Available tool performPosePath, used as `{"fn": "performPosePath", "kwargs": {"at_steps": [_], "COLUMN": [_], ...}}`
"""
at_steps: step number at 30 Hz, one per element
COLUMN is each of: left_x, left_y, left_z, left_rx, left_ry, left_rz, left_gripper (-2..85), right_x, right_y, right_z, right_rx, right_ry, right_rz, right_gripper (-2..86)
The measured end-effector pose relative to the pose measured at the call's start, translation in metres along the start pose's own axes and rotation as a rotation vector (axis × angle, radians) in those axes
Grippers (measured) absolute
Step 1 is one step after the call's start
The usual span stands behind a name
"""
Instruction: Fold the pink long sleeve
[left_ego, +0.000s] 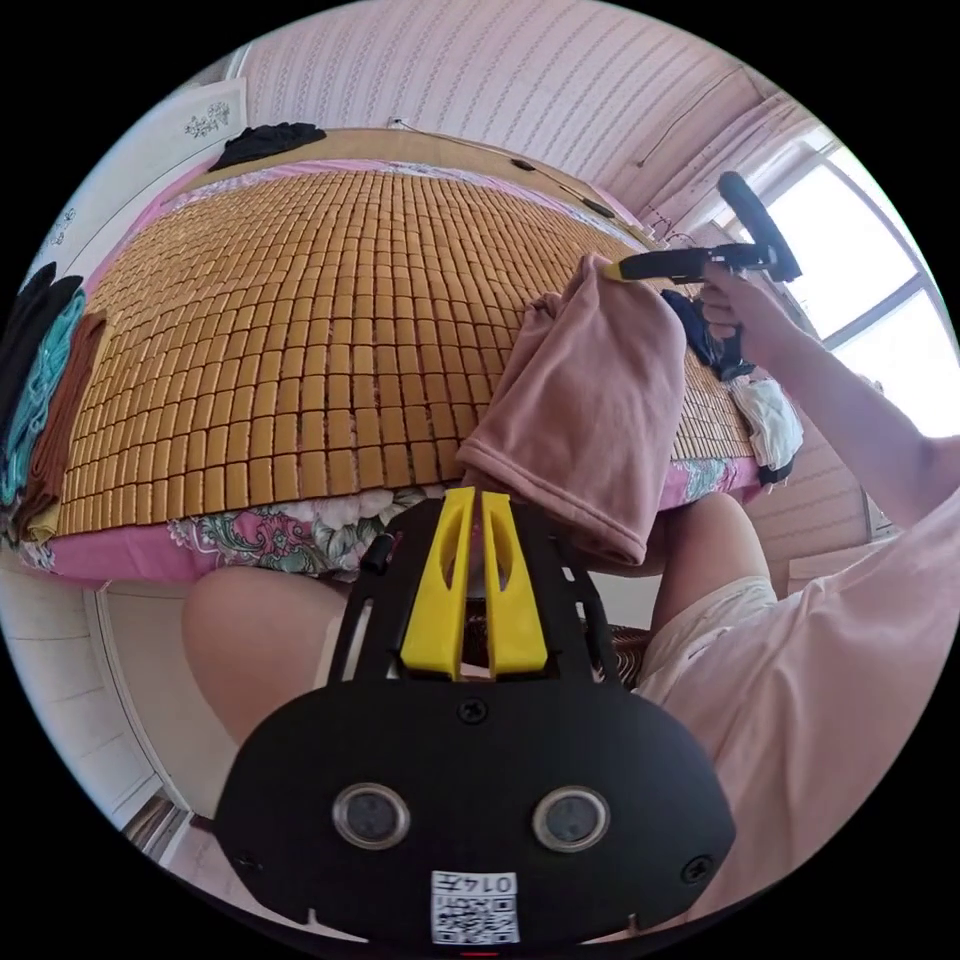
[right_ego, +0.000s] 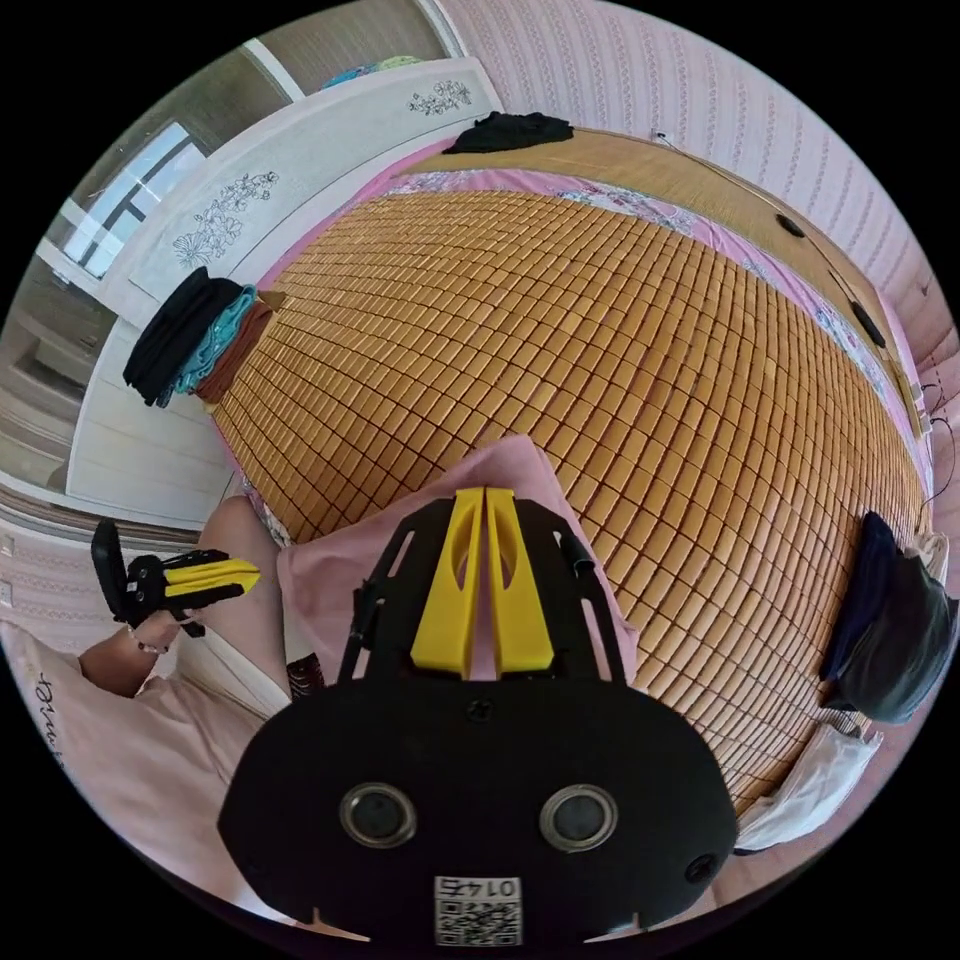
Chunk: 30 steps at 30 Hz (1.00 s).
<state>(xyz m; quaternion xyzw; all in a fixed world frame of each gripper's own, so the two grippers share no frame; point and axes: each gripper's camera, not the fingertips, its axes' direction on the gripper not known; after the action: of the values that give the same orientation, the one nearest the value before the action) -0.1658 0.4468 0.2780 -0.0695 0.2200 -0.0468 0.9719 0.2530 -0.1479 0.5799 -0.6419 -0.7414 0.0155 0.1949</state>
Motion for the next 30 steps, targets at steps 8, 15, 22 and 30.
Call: {"fn": "performPosePath", "kwargs": {"at_steps": [8,15,22,30], "left_x": [0.020,0.020,-0.004,-0.021], "left_y": [-0.050,-0.078,-0.091,-0.144], "left_z": [0.022,0.070,0.028,0.058], "left_rx": [0.040,-0.032,0.105,-0.050], "left_ry": [0.065,0.064,0.100,0.190], "left_rz": [0.113,0.172,0.173,0.263], "left_gripper": [4.6,5.6,10.8,17.6], "right_x": [-0.001,0.005,0.040,0.077], "right_y": [-0.068,-0.054,0.095,0.160], "right_z": [0.073,0.043,-0.054,0.020], "right_rx": [-0.231,-0.090,0.369,0.202], "right_ry": [0.056,-0.011,-0.210,-0.497], "right_rz": [0.024,0.047,0.264,0.594], "right_gripper": [-0.7,-0.3,9.3,17.0]}}
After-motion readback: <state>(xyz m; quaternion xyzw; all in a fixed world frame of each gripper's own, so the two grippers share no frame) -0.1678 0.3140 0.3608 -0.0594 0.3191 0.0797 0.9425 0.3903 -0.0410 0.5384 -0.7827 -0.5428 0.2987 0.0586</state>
